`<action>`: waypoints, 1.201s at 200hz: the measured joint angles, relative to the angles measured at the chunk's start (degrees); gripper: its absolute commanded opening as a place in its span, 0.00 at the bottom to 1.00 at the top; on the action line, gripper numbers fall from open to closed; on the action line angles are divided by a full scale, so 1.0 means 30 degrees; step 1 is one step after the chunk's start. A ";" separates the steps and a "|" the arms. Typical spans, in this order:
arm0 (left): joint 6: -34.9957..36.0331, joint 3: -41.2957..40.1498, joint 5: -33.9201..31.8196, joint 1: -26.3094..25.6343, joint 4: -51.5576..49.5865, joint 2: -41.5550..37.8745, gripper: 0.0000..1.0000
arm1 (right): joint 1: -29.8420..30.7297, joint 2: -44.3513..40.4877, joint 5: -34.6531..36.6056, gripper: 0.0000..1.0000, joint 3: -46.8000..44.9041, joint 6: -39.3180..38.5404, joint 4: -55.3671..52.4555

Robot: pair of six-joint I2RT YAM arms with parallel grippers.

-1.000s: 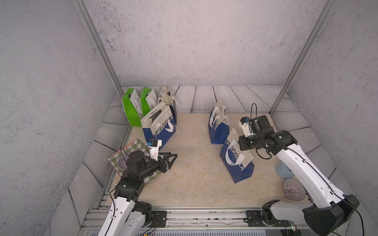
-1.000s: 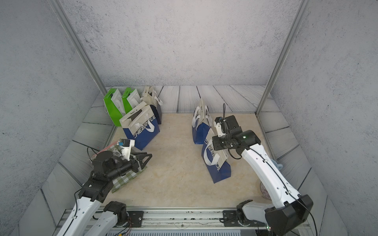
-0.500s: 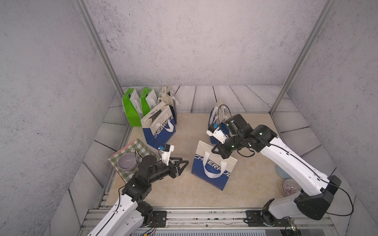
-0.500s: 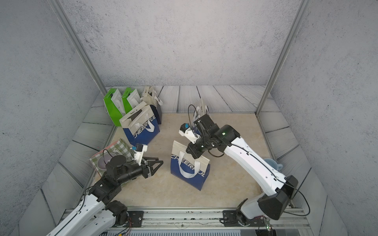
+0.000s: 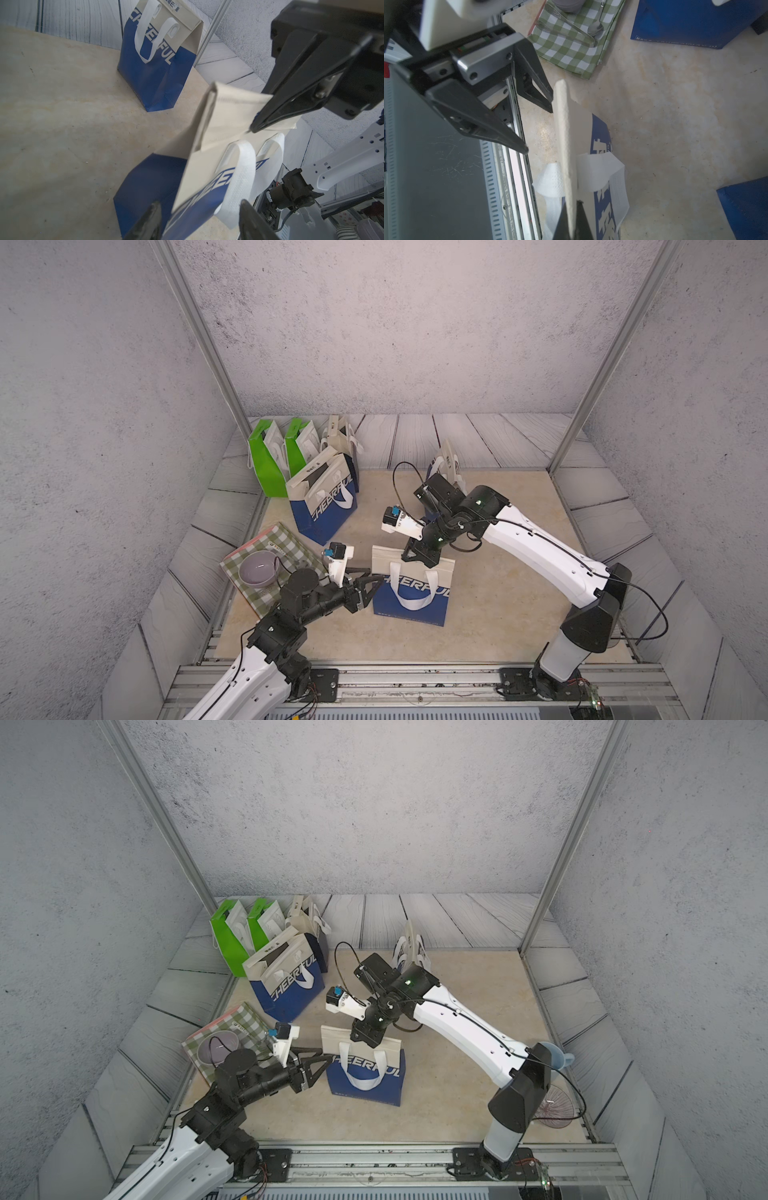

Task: Open the takeout bag
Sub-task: Place the takeout bag at the center of the board, then open the takeout bag at the center of the board.

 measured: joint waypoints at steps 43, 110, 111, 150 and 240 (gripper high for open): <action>-0.0080 -0.0350 -0.0233 -0.0576 0.1275 0.1457 0.58 | -0.0029 -0.0168 -0.0277 0.09 -0.0466 -0.1049 0.0444; 0.0058 -0.1260 -0.0408 -0.1836 0.3672 0.3067 0.45 | -0.0044 -0.1821 -0.0386 0.50 -0.2178 -0.1100 0.1887; 0.0058 -0.1268 -0.0415 -0.1851 0.3694 0.3067 0.45 | -0.0044 -0.1858 -0.0379 0.51 -0.2208 -0.1093 0.1916; 0.0175 -0.1537 -0.0619 -0.2863 0.4517 0.3002 0.44 | -0.0044 -0.4918 0.0627 0.54 -0.4707 -0.0248 0.4634; 0.1035 -0.2426 -0.1501 -0.4452 0.6666 0.3446 0.00 | 0.0299 -1.3726 0.3104 0.53 -1.5373 -0.0925 1.5409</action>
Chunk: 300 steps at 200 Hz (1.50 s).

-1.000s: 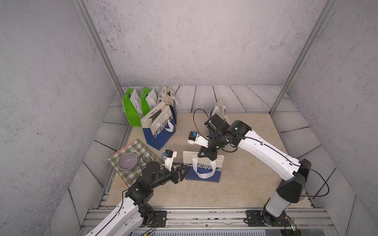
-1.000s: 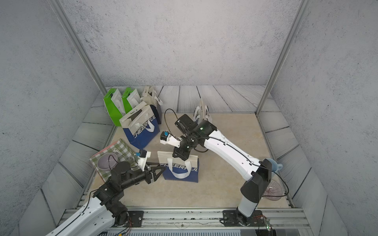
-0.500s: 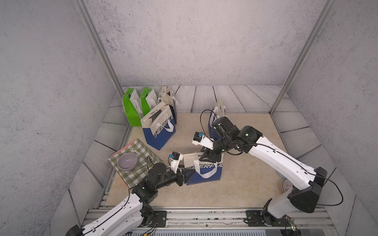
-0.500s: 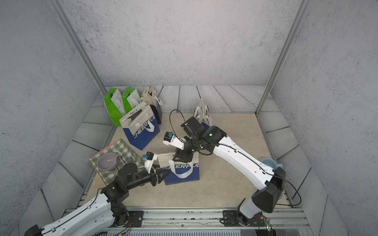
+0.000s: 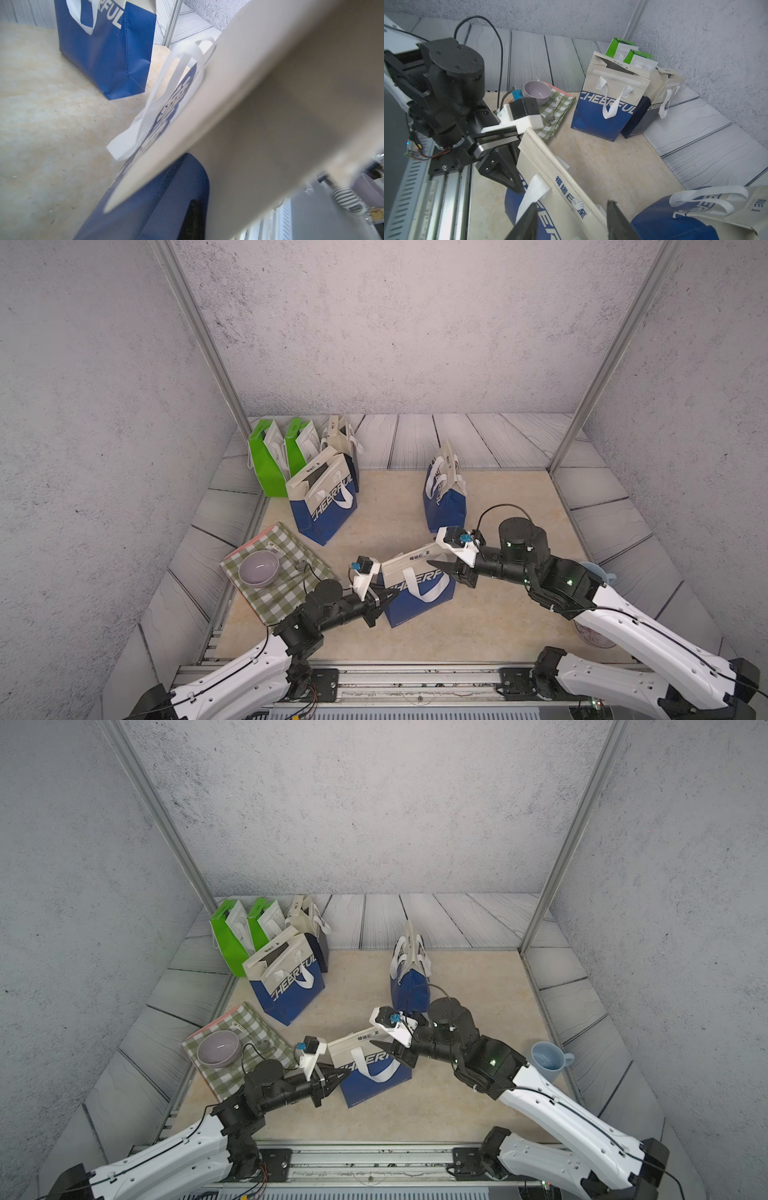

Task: Open the takeout bag
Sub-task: Open the takeout bag at the center of the board.

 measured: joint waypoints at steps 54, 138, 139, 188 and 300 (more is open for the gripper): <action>-0.0036 0.0000 -0.0780 -0.0270 0.0430 0.0233 0.00 | 0.1923 0.0437 0.0619 0.49 -0.1719 -0.2747 0.2994; -0.0444 0.0590 -0.1610 -0.0372 -0.0044 0.0583 0.00 | 0.4881 0.2543 0.5574 0.46 -0.3089 -0.7359 0.6900; -0.0459 0.0597 -0.1610 -0.0372 -0.0044 0.0590 0.00 | 0.4889 0.2557 0.5574 0.46 -0.3089 -0.7388 0.6921; -0.0823 0.1086 -0.1763 -0.0466 -0.0517 0.0823 0.00 | 0.5472 0.3694 0.7825 0.43 -0.3235 -0.9005 0.8240; -0.1180 0.2025 -0.1778 -0.0605 -0.1435 0.0860 0.00 | 0.5865 0.5093 1.0331 0.38 -0.3468 -1.1074 1.1468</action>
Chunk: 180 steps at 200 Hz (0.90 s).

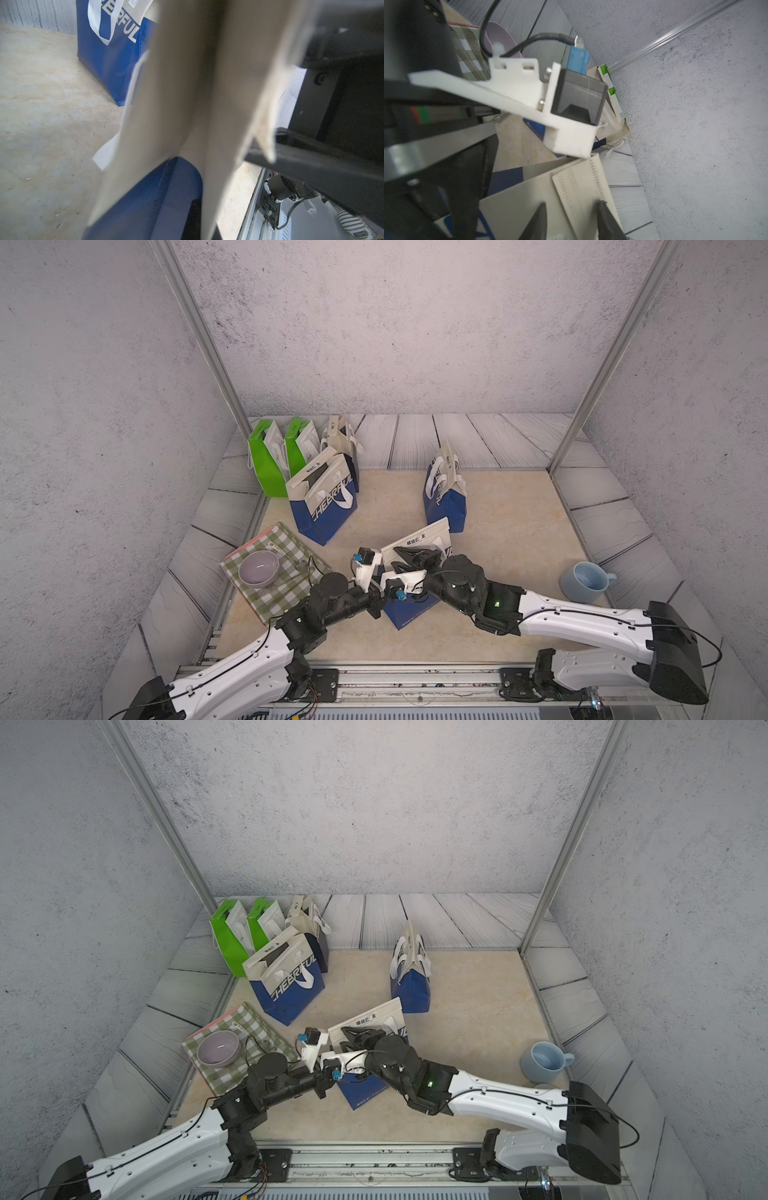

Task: Open the takeout bag
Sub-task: Open the takeout bag at the center of the board.

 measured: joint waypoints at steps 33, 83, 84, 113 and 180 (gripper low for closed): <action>-0.0007 0.0015 -0.0036 -0.0007 -0.0007 0.0000 0.00 | 0.0051 0.0240 0.0306 0.32 -0.0015 -0.0233 0.0532; -0.0007 0.0036 -0.0073 -0.0087 0.0095 0.0146 0.00 | 0.0131 0.0619 0.0845 0.22 -0.0015 -0.0372 0.1268; -0.0007 0.0036 -0.0073 -0.0087 0.0102 0.0153 0.00 | 0.0131 0.0627 0.0852 0.22 -0.0015 -0.0423 0.1275; -0.0007 0.0036 -0.0124 -0.0087 0.0153 0.0211 0.00 | 0.0146 0.0692 0.0998 0.17 -0.0015 -0.0372 0.1333; -0.0007 0.0036 -0.0131 -0.0124 0.0146 0.0211 0.00 | 0.0175 0.0685 0.1188 0.00 0.0022 0.0452 0.1173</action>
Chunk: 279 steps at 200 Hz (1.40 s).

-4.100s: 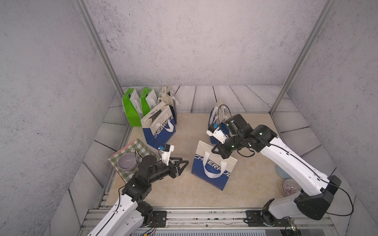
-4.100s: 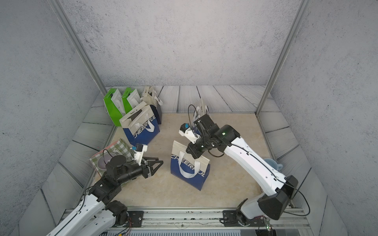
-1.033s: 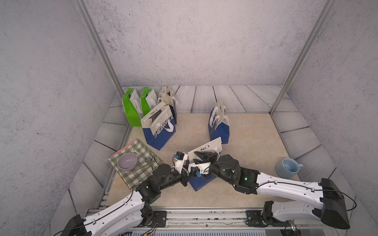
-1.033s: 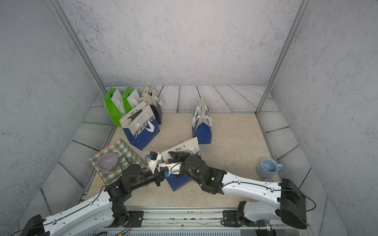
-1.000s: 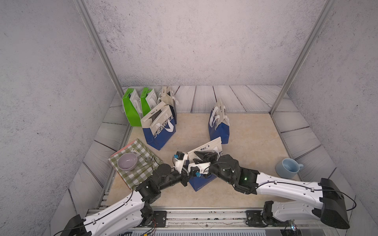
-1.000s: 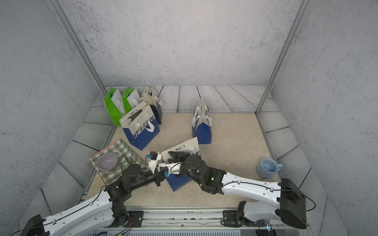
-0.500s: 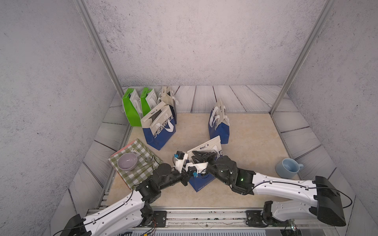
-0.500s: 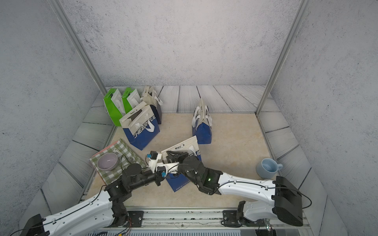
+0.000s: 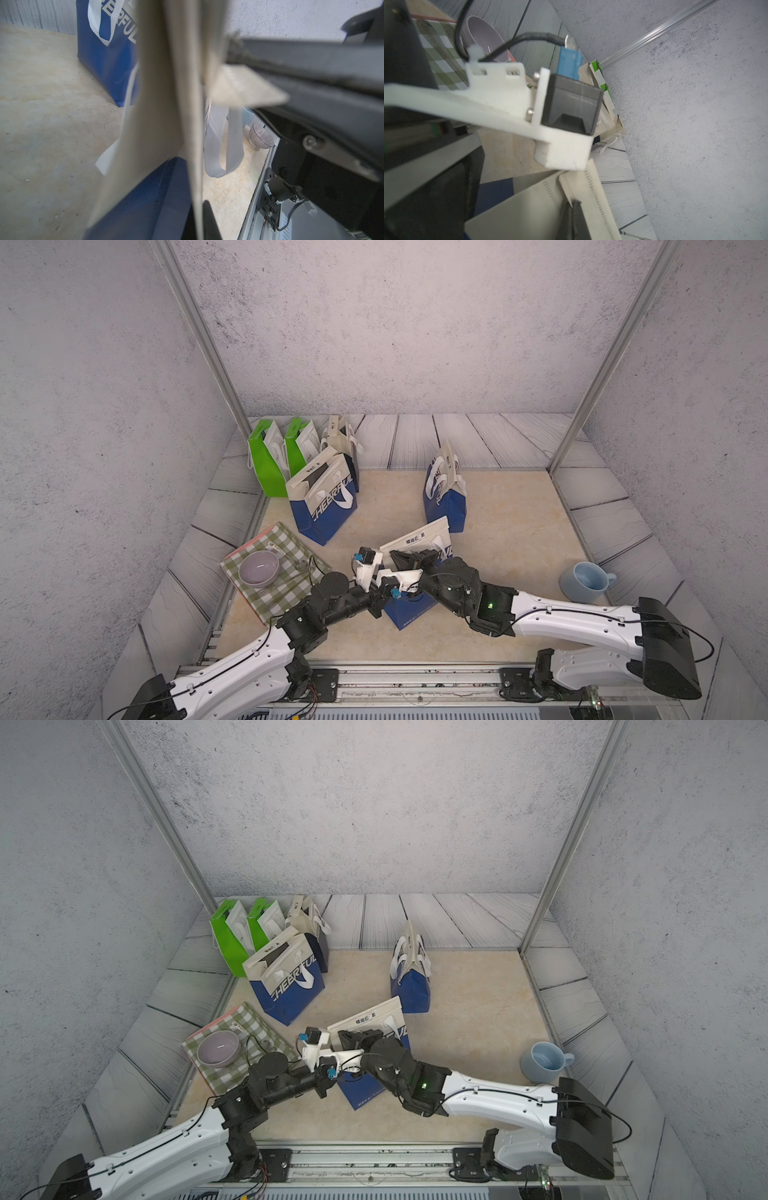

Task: Open the takeout bag
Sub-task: Open the takeout bag at the center of the board.

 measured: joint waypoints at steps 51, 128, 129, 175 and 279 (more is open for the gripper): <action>0.0022 0.0000 -0.0015 -0.0015 -0.0036 -0.0007 0.00 | -0.0015 -0.0226 -0.0029 0.00 0.0379 0.1341 -0.0969; 0.0095 0.0000 -0.0182 -0.0015 -0.0131 -0.0138 0.00 | -0.0510 -0.0452 -0.0867 0.00 0.1355 0.4371 -0.2958; 0.0095 0.0000 -0.0189 -0.0015 -0.0131 -0.0138 0.00 | -0.0525 -0.0459 -0.0896 0.00 0.1370 0.4452 -0.2994; 0.0109 0.0007 -0.0306 -0.0015 -0.0066 -0.0131 0.00 | -0.0889 -0.0539 -0.1406 0.00 0.2157 0.6790 -0.4248; 0.0160 0.0007 -0.0350 -0.0022 -0.0102 -0.0138 0.00 | -0.1982 -0.0597 -0.3104 0.00 0.3045 1.1373 -0.5654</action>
